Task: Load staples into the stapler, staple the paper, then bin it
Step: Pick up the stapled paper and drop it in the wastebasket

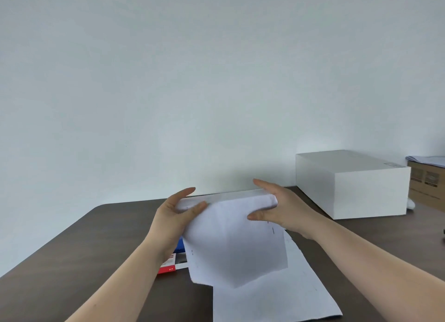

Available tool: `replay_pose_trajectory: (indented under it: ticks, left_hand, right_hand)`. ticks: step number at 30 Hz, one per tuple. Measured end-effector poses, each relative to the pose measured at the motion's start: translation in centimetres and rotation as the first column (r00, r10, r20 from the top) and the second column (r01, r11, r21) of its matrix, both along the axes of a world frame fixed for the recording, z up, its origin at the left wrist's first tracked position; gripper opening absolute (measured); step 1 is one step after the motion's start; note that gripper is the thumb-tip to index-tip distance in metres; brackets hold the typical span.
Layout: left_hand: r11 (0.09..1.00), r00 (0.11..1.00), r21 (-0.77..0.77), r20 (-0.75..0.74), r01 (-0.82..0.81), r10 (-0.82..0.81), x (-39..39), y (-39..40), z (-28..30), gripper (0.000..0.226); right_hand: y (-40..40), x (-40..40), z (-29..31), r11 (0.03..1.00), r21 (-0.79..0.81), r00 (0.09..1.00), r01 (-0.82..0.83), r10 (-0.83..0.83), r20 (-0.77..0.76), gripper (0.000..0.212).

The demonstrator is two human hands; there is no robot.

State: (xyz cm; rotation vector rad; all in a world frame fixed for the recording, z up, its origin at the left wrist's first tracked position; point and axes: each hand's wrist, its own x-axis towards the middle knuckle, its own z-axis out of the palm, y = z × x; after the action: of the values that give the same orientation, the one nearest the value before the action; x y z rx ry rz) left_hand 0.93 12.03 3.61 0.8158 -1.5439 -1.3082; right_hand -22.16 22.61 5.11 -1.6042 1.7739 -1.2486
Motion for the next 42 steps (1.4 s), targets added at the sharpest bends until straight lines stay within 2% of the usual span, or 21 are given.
replay_pose_trajectory:
  ticks: [2,4,7,9,11,13,16,18,20,23,26,29,33,35,38,42]
  left_hand:
    - [0.998,0.986,-0.013,0.156,0.056,-0.053,0.3,0.5,0.4,0.05]
    - [0.997,0.963,-0.076,0.268,0.01,0.01,0.6,0.8,0.7,0.038]
    - [0.978,0.937,-0.178,0.311,-0.109,0.161,1.1,1.0,0.6,0.019]
    - [0.965,0.921,-0.208,0.321,-0.157,0.219,1.3,1.4,0.8,0.015]
    - [0.95,0.888,-0.259,0.376,-0.173,0.264,1.5,1.9,1.2,0.02]
    - [0.9,0.815,-0.367,0.43,-0.235,0.388,1.5,2.5,1.7,0.032]
    - [0.75,0.757,-0.563,0.305,-0.347,0.579,1.5,3.9,2.4,0.033]
    - [0.666,0.771,-0.666,0.211,-0.336,0.601,1.0,5.7,2.5,0.02]
    - [0.662,0.802,-0.7,0.217,-0.269,0.556,0.2,7.7,2.5,0.007]
    - [0.701,0.842,-0.701,0.292,-0.134,0.453,-1.2,10.3,2.0,0.026]
    - [0.731,0.867,-0.681,0.34,-0.039,0.364,-2.4,12.9,1.4,0.03]
    - [0.753,0.869,-0.656,0.402,0.055,0.287,-3.7,15.3,0.5,0.029]
    - [0.772,0.844,-0.6,0.509,0.21,0.166,-6.4,18.6,-2.1,0.029]
    - [0.761,0.819,-0.579,0.562,0.294,0.111,-8.0,20.2,-3.7,0.03]
    - [0.706,0.767,-0.555,0.642,0.44,0.027,-10.9,22.9,-6.4,0.028]
    - [0.624,0.692,-0.5,0.716,0.601,-0.093,-14.6,26.3,-10.0,0.025]
  right_hand:
    - [0.3,0.1,0.3,0.999,0.015,0.993,0.051,-0.049,-0.106,0.074]
    - [0.7,0.1,0.6,0.997,-0.003,0.983,0.083,-0.082,-0.163,0.048]
    - [1.1,0.1,0.8,0.99,-0.081,0.952,0.12,-0.138,-0.274,0.011]
    - [1.4,0.1,0.9,0.986,-0.117,0.938,0.122,-0.153,-0.311,0.012]
    - [1.8,0.1,1.2,0.988,-0.109,0.961,0.107,-0.131,-0.243,0.017]
    - [2.8,0.4,1.8,0.987,-0.112,0.981,0.114,-0.13,-0.142,0.015]
    - [4.1,0.3,1.8,0.966,-0.19,0.984,0.176,-0.176,0.018,0.009]
    - [5.1,0.2,1.6,0.945,-0.238,0.972,0.225,-0.203,0.116,0.011]
    - [6.3,0.2,1.3,0.928,-0.262,0.962,0.264,-0.235,0.137,0.013]
    - [8.5,0.1,0.8,0.911,-0.293,0.955,0.291,-0.259,0.144,0.016]
    - [11.5,-0.1,-0.5,0.895,-0.294,0.934,0.336,-0.277,0.224,0.02]
    - [15.3,-1.0,-3.3,0.931,-0.188,0.905,0.312,-0.231,0.358,0.023]
    - [21.0,-3.0,-9.1,0.988,0.033,0.908,0.151,-0.152,0.389,0.023]
    - [23.3,-3.9,-11.9,0.978,0.157,0.918,0.138,-0.186,0.351,0.018]
    - [25.5,-5.5,-15.7,0.939,0.268,0.923,0.215,-0.285,0.259,0.016]
    - [26.8,-7.4,-19.7,0.862,0.35,0.915,0.367,-0.402,0.029,0.021]
